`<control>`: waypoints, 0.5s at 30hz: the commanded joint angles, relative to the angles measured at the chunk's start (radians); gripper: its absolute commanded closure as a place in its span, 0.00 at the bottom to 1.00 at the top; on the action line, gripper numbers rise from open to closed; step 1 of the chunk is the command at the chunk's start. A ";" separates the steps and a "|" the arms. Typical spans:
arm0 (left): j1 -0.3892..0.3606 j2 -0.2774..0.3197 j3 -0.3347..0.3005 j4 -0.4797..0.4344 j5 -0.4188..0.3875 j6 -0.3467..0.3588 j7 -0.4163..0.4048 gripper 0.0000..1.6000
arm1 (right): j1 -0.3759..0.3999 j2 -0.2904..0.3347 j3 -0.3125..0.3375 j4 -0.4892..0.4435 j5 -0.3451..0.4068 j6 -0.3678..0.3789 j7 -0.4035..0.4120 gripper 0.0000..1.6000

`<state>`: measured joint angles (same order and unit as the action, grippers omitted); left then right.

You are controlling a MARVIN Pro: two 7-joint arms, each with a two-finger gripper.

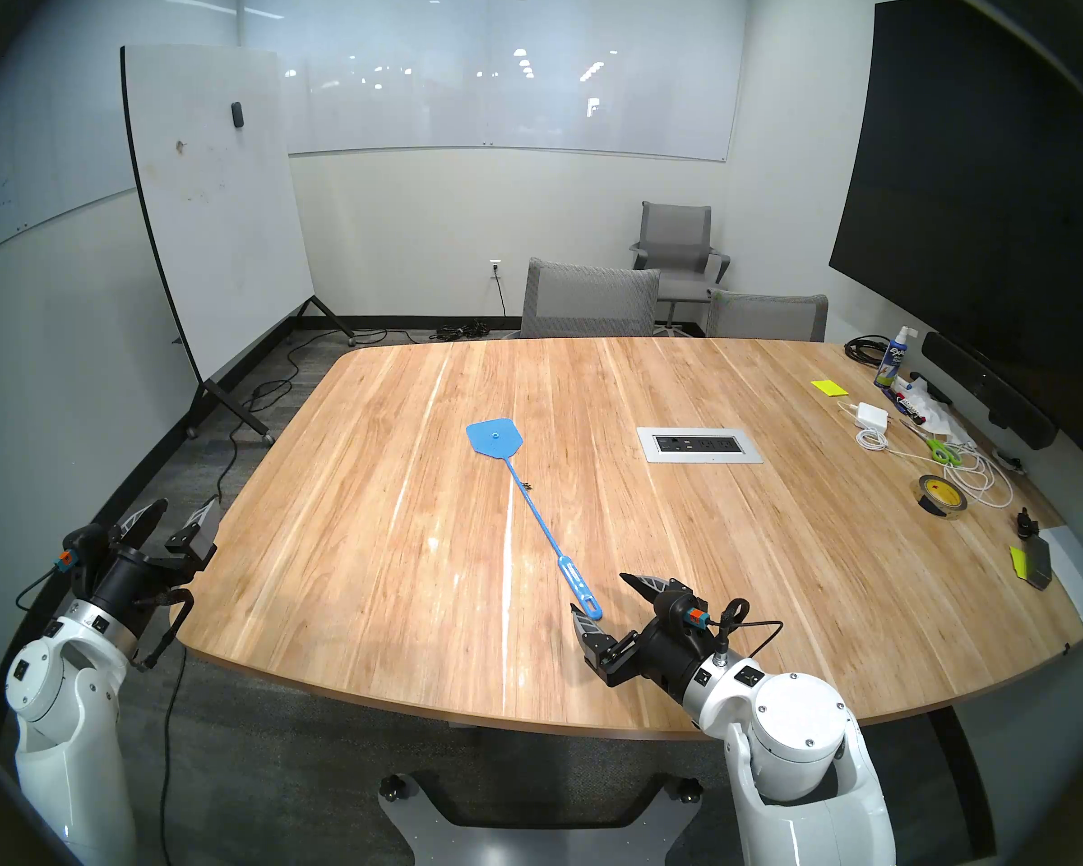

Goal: Swat a bug on table

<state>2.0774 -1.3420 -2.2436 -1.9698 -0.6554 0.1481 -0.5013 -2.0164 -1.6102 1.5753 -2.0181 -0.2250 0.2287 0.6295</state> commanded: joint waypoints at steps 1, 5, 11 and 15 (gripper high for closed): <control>0.001 0.000 -0.006 -0.016 0.000 0.002 0.003 0.00 | 0.063 0.003 -0.012 -0.005 0.014 0.054 0.010 0.00; 0.000 -0.001 -0.006 -0.016 0.001 0.003 0.002 0.00 | 0.090 0.009 -0.016 0.012 0.013 0.112 0.033 0.00; 0.000 -0.002 -0.007 -0.016 0.002 0.003 0.001 0.00 | 0.124 0.018 -0.032 0.044 0.007 0.156 0.056 0.00; -0.001 -0.003 -0.007 -0.016 0.002 0.004 0.000 0.00 | 0.147 0.024 -0.044 0.061 -0.007 0.174 0.058 0.00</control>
<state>2.0751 -1.3450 -2.2453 -1.9698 -0.6522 0.1491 -0.5034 -1.9300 -1.5877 1.5525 -1.9656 -0.2211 0.3832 0.6795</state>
